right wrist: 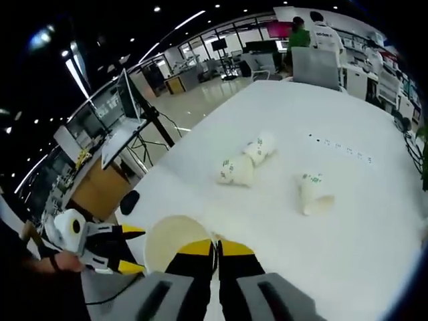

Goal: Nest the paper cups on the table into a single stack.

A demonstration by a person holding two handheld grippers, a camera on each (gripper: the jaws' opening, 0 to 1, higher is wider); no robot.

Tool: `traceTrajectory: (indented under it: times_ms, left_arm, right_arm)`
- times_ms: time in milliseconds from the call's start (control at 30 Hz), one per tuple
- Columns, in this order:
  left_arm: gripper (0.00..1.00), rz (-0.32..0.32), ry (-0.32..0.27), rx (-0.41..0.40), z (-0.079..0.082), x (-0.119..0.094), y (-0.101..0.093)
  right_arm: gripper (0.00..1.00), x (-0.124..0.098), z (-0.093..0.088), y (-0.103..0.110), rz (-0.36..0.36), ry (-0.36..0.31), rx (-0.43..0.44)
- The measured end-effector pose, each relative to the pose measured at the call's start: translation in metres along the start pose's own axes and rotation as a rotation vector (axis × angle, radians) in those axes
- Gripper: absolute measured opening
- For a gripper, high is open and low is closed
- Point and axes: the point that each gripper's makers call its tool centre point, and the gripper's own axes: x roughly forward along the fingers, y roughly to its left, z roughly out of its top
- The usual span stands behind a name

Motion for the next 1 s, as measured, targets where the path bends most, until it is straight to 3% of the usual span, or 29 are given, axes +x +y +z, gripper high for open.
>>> traceTrajectory:
  times_ms: [1000]
  left_arm:
    - [0.44,-0.008,-0.002,-0.002,0.0,0.0,-0.002]
  right_arm:
    - [0.0,0.027,-0.019,0.001,-0.025,0.049,0.008]
